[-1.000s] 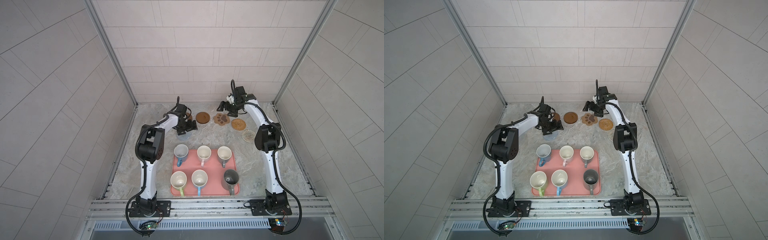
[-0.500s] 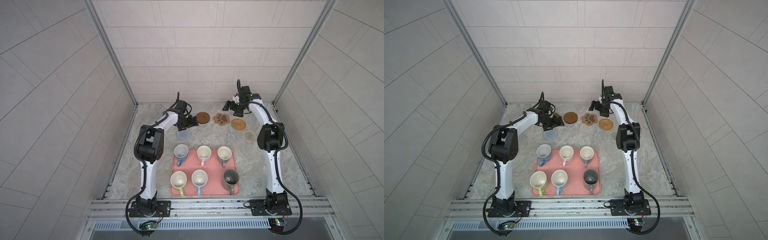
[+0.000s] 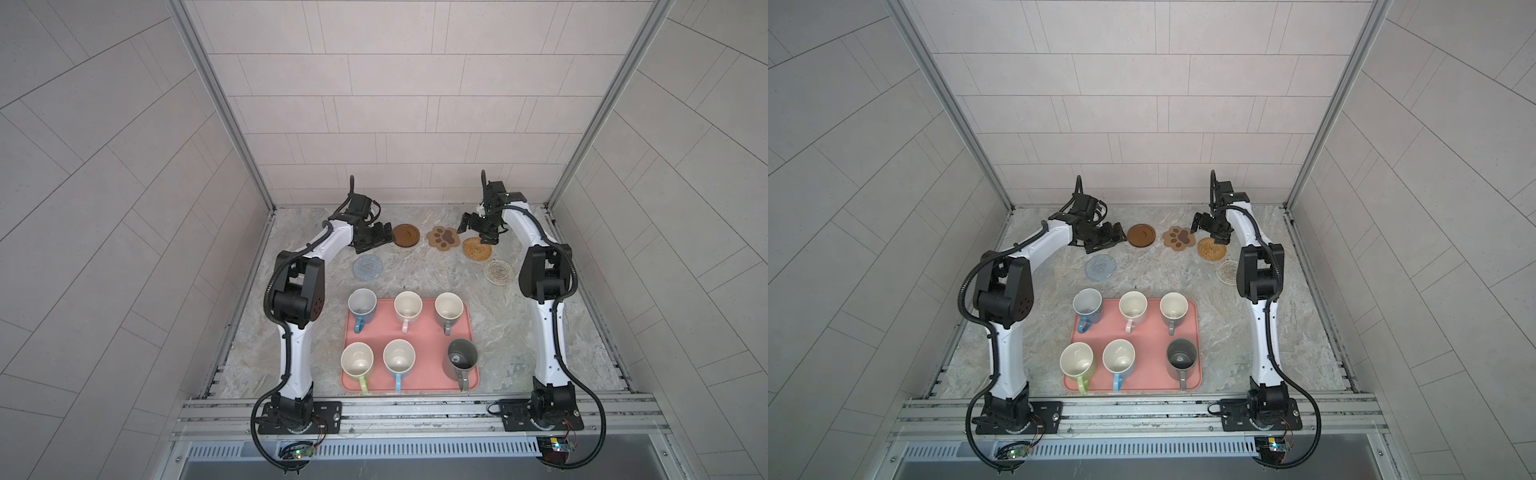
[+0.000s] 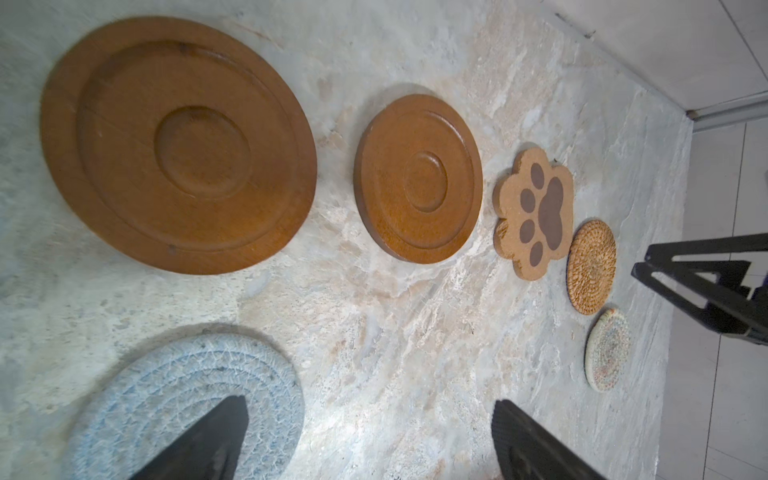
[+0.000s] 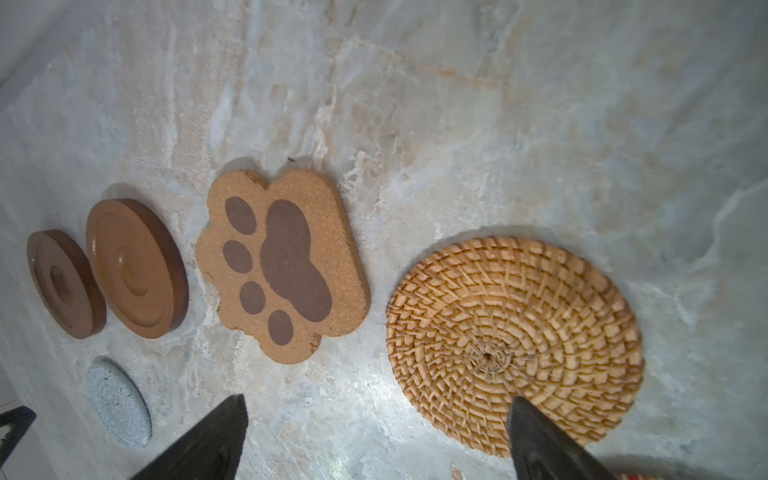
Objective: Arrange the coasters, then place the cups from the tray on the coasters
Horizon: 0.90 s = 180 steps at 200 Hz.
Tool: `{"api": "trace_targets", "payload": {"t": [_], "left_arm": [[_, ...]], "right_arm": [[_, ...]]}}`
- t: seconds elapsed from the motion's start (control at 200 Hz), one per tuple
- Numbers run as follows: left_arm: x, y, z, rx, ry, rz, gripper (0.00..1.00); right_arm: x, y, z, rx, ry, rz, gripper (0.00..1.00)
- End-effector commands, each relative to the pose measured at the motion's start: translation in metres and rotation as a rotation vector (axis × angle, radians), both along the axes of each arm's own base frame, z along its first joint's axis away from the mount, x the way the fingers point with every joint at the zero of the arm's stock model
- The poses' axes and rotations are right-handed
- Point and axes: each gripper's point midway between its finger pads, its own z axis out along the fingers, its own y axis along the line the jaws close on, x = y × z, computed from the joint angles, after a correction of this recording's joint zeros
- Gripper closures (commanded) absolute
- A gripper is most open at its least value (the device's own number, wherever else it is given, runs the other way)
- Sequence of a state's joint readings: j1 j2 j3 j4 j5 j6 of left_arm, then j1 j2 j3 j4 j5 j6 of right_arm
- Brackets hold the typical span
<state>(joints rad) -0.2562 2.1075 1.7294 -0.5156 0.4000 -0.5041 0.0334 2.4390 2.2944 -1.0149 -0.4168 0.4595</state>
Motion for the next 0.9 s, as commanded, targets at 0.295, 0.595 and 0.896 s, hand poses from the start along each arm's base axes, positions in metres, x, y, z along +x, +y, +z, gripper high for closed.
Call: {"api": "trace_targets", "payload": {"t": [0.295,0.595,0.896], "left_arm": [[0.015,0.012,0.033,-0.047,-0.081,0.046,0.0],[0.018,0.011,0.033,-0.065,-0.091,0.053,0.0],[0.016,0.011,0.029,-0.063,-0.084,0.056,0.0]], "right_arm": [[-0.002,-0.004,-0.016,-0.027,0.015,0.012,0.01],[-0.002,0.002,-0.038,0.01,0.046,0.01,0.01],[-0.028,0.001,-0.056,0.006,0.125,0.018,0.0]]}}
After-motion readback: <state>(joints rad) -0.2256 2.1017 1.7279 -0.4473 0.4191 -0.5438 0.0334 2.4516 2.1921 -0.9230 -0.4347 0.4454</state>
